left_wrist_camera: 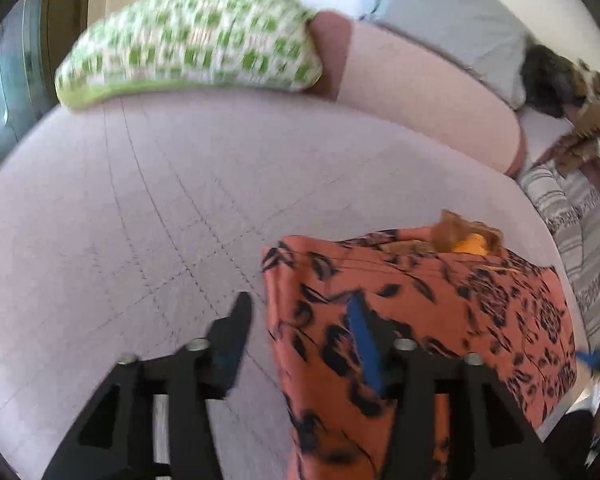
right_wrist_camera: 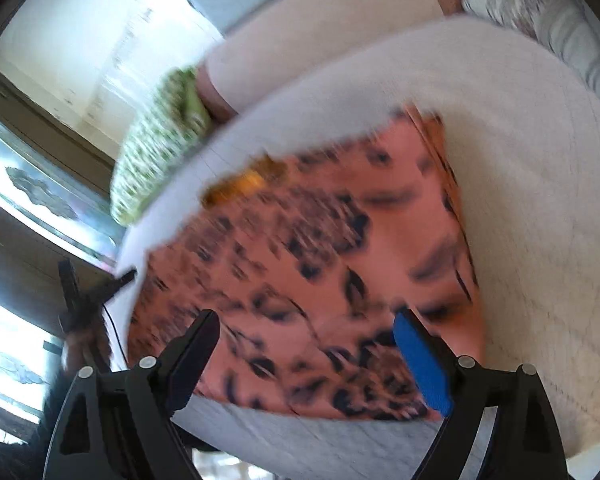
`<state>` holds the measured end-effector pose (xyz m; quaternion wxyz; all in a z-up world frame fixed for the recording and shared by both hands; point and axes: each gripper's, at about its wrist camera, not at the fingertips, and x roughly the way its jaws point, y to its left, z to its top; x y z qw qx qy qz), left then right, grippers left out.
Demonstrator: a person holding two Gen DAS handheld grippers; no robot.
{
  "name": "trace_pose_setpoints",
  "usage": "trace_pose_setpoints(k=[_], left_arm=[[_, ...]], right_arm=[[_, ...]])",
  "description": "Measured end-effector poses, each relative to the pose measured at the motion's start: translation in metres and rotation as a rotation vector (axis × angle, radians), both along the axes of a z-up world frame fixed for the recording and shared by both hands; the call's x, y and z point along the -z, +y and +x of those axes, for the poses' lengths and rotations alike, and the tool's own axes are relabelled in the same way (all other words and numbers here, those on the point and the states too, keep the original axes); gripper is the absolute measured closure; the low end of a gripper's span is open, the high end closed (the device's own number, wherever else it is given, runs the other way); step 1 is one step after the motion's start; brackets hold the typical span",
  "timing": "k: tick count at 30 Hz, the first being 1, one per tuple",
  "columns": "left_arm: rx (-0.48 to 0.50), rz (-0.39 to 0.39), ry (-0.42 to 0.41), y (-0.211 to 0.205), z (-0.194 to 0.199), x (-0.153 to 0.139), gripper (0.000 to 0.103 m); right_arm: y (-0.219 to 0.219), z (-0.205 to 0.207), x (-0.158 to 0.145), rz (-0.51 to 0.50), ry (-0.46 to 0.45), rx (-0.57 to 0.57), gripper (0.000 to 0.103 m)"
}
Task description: Fold small clothes
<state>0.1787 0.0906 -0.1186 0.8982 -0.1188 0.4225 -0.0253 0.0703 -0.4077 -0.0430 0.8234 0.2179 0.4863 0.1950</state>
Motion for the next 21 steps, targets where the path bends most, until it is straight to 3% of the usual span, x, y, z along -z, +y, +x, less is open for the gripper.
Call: trace_pose_setpoints(k=[3,4,6,7,9,12,14,17,18,21], left_arm=[[0.005,0.056,-0.016,-0.021,-0.018,-0.01,0.042],[0.002,0.065,-0.009,-0.02,-0.023,-0.011,0.039],[-0.019,0.091,0.02,-0.03,-0.037,-0.009,0.038],[-0.034,0.097,0.04,-0.035,-0.044,-0.007,0.038],[-0.033,0.098,0.057,-0.033,-0.059,-0.008,0.038],[-0.026,0.13,0.059,-0.044,-0.07,-0.008,0.036],[-0.009,0.135,0.065,-0.05,-0.074,-0.007,0.036],[-0.005,0.137,0.069,-0.054,-0.075,-0.008,0.036],[-0.008,0.135,0.072,-0.054,-0.076,-0.009,0.036],[-0.015,0.14,0.071,-0.055,-0.076,-0.011,0.034]], right_arm=[[0.002,0.015,-0.004,0.054,-0.033,0.008,0.012],[0.0,0.022,0.007,0.058,-0.012,0.028,0.012],[-0.005,0.038,0.044,0.012,0.13,0.083,0.012],[-0.005,0.039,0.047,0.027,0.11,0.094,0.012],[0.004,0.039,0.031,-0.003,0.092,0.086,0.012],[0.019,0.035,0.001,-0.01,-0.009,0.038,0.012],[0.025,0.038,-0.002,-0.032,-0.031,0.023,0.012],[0.017,0.057,0.04,-0.094,0.111,0.07,0.013],[0.013,0.06,0.05,-0.058,0.144,0.085,0.013],[0.023,0.06,0.024,-0.07,0.114,0.084,0.013]])
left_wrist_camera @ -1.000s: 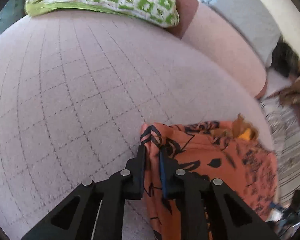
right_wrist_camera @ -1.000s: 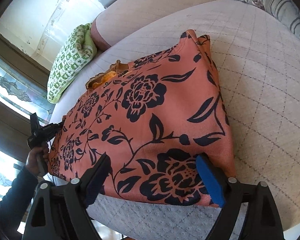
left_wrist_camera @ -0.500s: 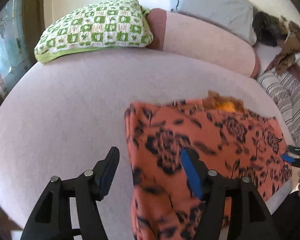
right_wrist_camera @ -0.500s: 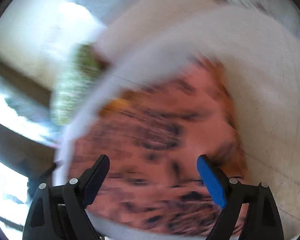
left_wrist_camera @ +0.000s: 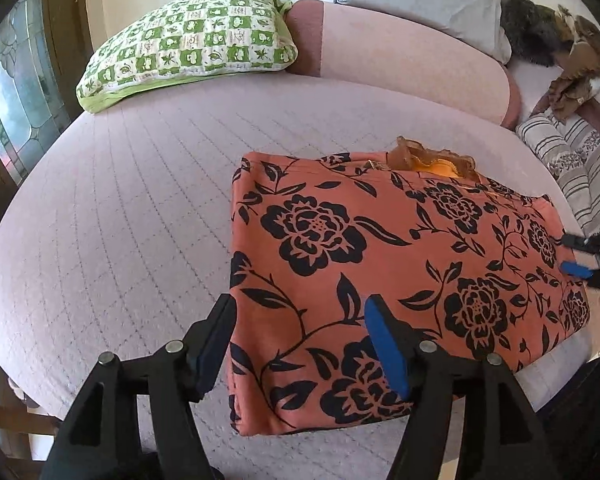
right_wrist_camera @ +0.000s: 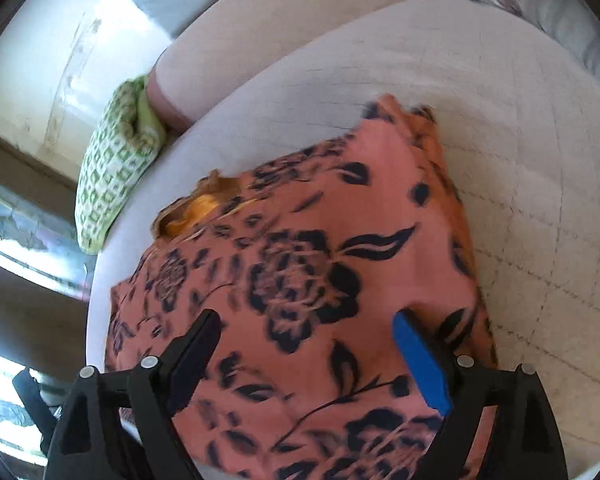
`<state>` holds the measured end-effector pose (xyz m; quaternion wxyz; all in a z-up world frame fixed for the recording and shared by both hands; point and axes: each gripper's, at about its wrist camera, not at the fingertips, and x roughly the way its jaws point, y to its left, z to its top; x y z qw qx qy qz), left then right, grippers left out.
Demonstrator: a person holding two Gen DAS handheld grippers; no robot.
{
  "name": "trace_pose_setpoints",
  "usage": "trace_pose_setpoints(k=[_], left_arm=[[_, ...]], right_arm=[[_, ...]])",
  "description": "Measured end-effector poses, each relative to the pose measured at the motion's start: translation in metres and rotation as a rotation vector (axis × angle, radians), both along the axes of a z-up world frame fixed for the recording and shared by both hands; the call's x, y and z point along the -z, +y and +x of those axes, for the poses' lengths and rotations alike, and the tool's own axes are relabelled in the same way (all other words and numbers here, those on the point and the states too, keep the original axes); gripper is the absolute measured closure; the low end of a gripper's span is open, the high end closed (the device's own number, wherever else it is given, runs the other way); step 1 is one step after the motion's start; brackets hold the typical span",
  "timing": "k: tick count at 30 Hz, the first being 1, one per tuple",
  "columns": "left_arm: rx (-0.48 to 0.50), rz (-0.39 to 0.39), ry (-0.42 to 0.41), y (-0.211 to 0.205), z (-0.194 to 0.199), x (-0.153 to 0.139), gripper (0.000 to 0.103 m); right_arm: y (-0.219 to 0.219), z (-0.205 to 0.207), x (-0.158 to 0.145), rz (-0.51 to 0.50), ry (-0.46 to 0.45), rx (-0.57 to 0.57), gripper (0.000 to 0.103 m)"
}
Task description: Fold small clothes
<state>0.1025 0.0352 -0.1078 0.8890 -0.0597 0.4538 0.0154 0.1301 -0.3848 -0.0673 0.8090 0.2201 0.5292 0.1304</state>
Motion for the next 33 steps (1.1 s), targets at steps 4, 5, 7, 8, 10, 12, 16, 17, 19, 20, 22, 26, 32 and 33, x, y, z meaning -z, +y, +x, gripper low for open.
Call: trace_pose_setpoints(k=[4,5,7,8,10,12,16,17,19,20,22,26,32,33], left_arm=[[-0.006,-0.003,0.01,0.0,0.002,0.002,0.034],[-0.005,-0.001,0.014,-0.001,0.002,0.002,0.034],[-0.002,0.008,0.022,-0.002,0.003,0.003,0.034],[-0.001,0.012,0.028,-0.003,0.002,0.003,0.034],[0.002,0.016,0.024,-0.002,0.0,0.003,0.033],[-0.008,0.014,0.024,-0.003,0.001,0.006,0.029],[0.028,-0.012,0.05,-0.013,0.002,0.011,0.029],[0.052,0.004,0.045,-0.019,-0.002,0.01,0.029],[0.071,0.029,0.021,-0.023,-0.007,0.008,0.028],[0.073,0.038,0.02,-0.025,-0.008,0.008,0.027],[0.086,0.018,0.032,-0.029,-0.007,0.009,0.027],[0.121,0.024,0.034,-0.039,-0.003,0.016,0.027],[0.112,0.006,0.076,-0.032,0.004,0.034,0.027],[0.109,-0.001,0.075,-0.032,0.004,0.032,0.027]], right_arm=[[0.004,0.007,-0.017,-0.035,-0.104,-0.006,0.013],[-0.002,0.014,-0.009,-0.042,-0.09,0.02,0.013],[-0.017,0.028,0.025,-0.056,0.023,0.088,0.013],[-0.022,0.027,0.026,-0.016,0.015,0.111,0.013],[-0.021,0.023,0.006,0.021,-0.017,0.107,0.013],[-0.019,0.02,-0.01,0.054,-0.105,0.099,0.013],[-0.026,0.042,0.037,0.02,0.027,0.113,0.007],[-0.028,0.037,0.028,0.041,-0.015,0.15,0.008],[-0.019,0.038,0.01,0.075,-0.029,0.125,0.008],[-0.014,0.039,0.003,0.077,-0.057,0.109,0.008],[-0.005,0.044,-0.009,0.048,-0.112,0.091,0.008],[-0.013,0.077,-0.001,0.118,-0.104,0.071,0.008],[-0.084,0.092,0.044,0.462,-0.027,0.332,0.008],[-0.084,0.088,0.038,0.463,-0.04,0.319,0.008]])
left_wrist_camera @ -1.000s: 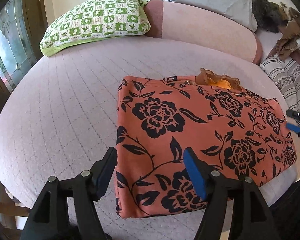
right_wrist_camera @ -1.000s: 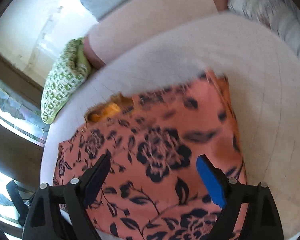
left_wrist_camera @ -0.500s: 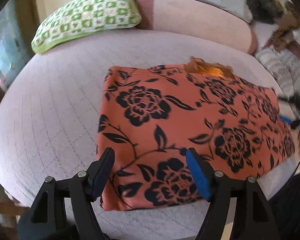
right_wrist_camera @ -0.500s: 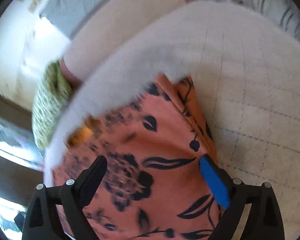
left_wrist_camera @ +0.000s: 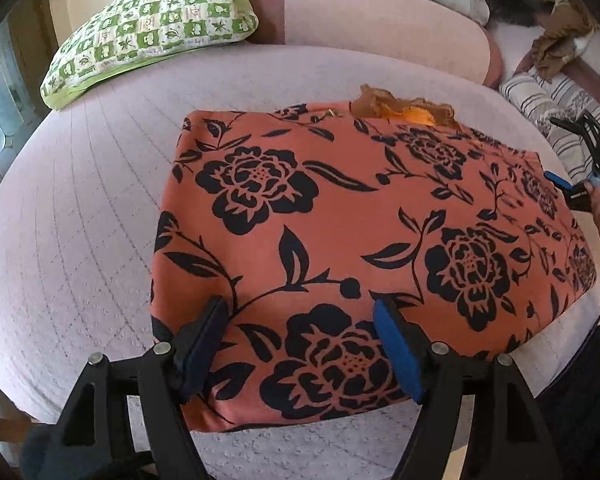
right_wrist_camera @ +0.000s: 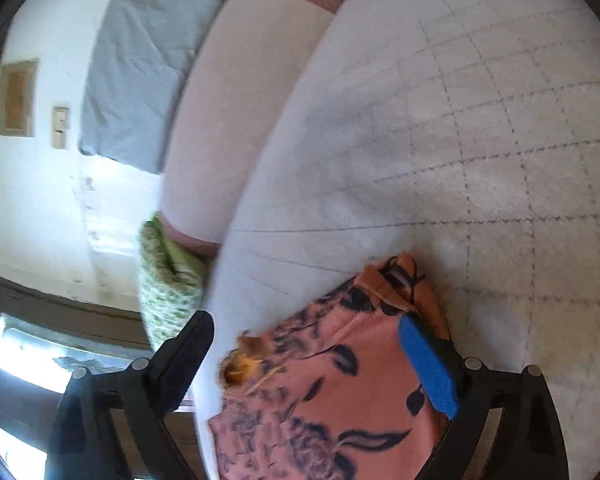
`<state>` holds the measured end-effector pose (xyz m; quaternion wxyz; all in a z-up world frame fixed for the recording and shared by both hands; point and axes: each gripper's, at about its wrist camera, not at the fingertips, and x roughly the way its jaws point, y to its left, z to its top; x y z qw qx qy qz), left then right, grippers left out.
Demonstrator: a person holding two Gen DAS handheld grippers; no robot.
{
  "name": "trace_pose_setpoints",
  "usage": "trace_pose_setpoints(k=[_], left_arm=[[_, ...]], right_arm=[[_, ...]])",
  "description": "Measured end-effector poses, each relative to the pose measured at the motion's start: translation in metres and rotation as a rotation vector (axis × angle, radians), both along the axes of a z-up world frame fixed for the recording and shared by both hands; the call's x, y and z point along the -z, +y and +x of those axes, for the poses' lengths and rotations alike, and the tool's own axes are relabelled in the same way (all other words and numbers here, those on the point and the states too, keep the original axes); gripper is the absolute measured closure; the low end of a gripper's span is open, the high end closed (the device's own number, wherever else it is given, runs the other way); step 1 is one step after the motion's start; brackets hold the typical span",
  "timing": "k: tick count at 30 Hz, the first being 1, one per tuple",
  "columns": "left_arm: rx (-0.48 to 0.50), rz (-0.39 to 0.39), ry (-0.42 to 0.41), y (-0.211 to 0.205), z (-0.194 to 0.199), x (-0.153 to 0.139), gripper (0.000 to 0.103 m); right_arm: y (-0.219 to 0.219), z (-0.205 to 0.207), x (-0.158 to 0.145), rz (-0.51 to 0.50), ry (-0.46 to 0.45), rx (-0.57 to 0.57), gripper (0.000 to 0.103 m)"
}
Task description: Fold small clothes
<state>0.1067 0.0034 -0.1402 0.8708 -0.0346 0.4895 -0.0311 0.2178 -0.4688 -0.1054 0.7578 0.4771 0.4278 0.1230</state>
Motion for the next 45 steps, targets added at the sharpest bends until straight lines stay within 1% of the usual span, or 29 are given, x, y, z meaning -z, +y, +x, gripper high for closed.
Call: trace_pose_setpoints(k=[2,3,6,8,9,11,12,14,16,18,20,23,25,27,30,35,39,45], left_arm=[[0.001,0.0,-0.009,-0.001,0.0,-0.004,0.027],[0.0,0.001,-0.019,-0.001,-0.001,-0.006,0.027],[-0.008,-0.008,-0.04,-0.001,-0.004,-0.011,0.027],[-0.019,-0.02,-0.045,0.0,-0.005,-0.014,0.027],[-0.024,-0.024,-0.05,0.0,-0.006,-0.015,0.027],[-0.034,-0.035,-0.065,-0.001,-0.008,-0.018,0.027],[-0.038,-0.041,-0.071,-0.001,-0.009,-0.02,0.027],[-0.038,-0.055,-0.069,-0.002,-0.01,-0.021,0.027],[-0.033,-0.064,-0.072,-0.004,-0.012,-0.023,0.027],[-0.019,-0.065,-0.078,-0.007,-0.014,-0.027,0.027],[-0.011,-0.054,-0.092,-0.011,-0.016,-0.032,0.027],[-0.012,-0.058,-0.1,-0.013,-0.016,-0.037,0.027],[-0.013,-0.049,-0.101,-0.015,-0.015,-0.038,0.027],[-0.007,-0.044,-0.104,-0.017,-0.014,-0.04,0.027],[0.0,-0.032,-0.101,-0.021,-0.013,-0.039,0.027],[0.011,-0.026,-0.089,-0.029,-0.005,-0.036,0.027],[0.022,-0.024,-0.084,-0.035,0.001,-0.035,0.027],[0.036,-0.024,-0.087,-0.045,0.011,-0.034,0.027]], right_arm=[[0.002,-0.016,-0.015,-0.056,-0.016,-0.019,0.008],[0.002,-0.028,-0.022,-0.073,-0.039,-0.033,0.008],[0.007,-0.077,-0.042,-0.149,-0.051,-0.082,0.008],[0.008,-0.108,-0.045,-0.161,-0.036,-0.114,0.008],[0.012,-0.129,-0.046,-0.168,-0.014,-0.111,0.008],[0.015,-0.163,-0.048,-0.15,-0.024,-0.093,0.008],[0.016,-0.178,-0.045,-0.131,-0.02,-0.078,0.008],[0.02,-0.199,-0.034,-0.111,0.027,-0.08,0.008],[0.028,-0.205,-0.019,-0.121,0.068,-0.087,0.008],[0.027,-0.206,-0.002,-0.111,0.132,-0.035,0.008],[0.02,-0.205,0.007,-0.079,0.154,0.012,0.008],[0.013,-0.199,0.006,-0.063,0.134,0.07,0.008],[0.012,-0.192,0.003,-0.063,0.108,0.08,0.008],[0.01,-0.188,0.001,-0.073,0.12,0.087,0.008],[0.008,-0.183,0.004,-0.062,0.135,0.097,0.008],[0.006,-0.181,-0.001,-0.062,0.116,0.099,0.008],[0.004,-0.177,0.008,-0.062,0.147,0.109,0.008],[0.002,-0.177,0.003,-0.07,0.16,0.136,0.008]])
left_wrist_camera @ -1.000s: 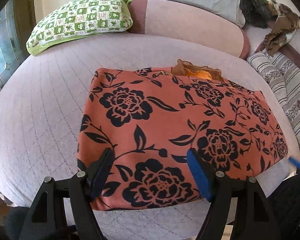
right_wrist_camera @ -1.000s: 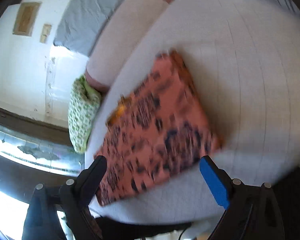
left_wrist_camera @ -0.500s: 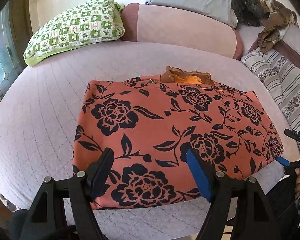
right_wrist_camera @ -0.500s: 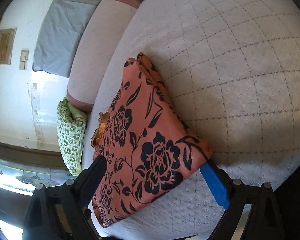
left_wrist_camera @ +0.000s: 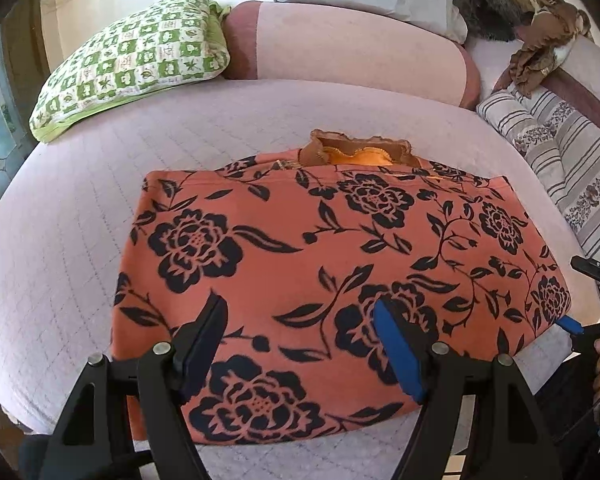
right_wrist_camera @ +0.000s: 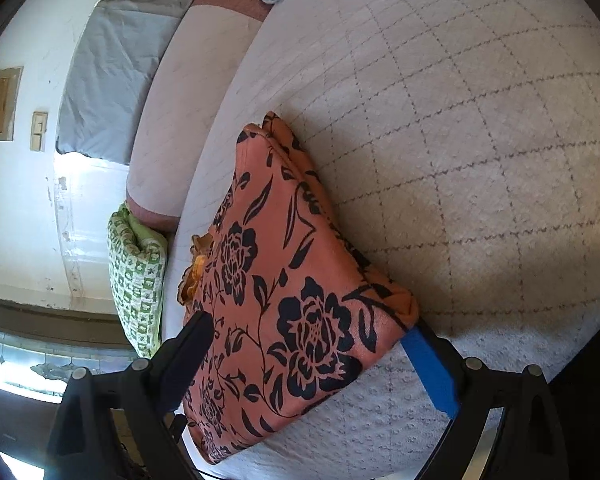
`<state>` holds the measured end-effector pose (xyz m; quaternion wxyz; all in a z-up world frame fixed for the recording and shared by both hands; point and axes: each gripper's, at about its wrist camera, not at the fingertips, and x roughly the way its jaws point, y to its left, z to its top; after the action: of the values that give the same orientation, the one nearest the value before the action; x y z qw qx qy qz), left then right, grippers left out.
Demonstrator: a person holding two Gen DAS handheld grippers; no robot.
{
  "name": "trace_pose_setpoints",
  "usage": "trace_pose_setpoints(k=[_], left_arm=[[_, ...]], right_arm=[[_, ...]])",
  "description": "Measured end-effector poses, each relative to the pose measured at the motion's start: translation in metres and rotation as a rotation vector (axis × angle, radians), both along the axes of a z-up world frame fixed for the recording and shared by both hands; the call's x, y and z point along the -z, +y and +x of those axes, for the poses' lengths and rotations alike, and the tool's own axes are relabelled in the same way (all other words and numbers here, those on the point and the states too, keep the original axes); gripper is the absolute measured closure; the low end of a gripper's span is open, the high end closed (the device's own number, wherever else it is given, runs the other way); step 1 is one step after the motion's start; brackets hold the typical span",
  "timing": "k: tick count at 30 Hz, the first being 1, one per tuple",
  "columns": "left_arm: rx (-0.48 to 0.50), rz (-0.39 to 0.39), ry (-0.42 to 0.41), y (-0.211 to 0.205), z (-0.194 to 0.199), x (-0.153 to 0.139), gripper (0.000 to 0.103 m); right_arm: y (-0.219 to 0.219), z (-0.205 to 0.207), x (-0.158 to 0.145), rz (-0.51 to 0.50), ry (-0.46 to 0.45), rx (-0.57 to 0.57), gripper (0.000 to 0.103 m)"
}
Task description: Fold small clothes
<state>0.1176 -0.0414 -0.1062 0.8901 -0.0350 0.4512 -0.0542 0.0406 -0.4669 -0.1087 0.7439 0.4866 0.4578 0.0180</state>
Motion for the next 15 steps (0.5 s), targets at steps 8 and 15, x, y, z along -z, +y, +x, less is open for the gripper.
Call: trace_pose_setpoints(k=[8,15], left_arm=[[0.04,0.037,0.059,-0.028,0.024,0.032,0.023],[0.038,0.009,-0.029,-0.029,0.023,0.015,0.018]], right_arm=[[0.0,0.005,-0.003,-0.095,0.013,-0.002,0.007],[0.007,0.008,-0.004,-0.165,0.018,-0.034,0.008]])
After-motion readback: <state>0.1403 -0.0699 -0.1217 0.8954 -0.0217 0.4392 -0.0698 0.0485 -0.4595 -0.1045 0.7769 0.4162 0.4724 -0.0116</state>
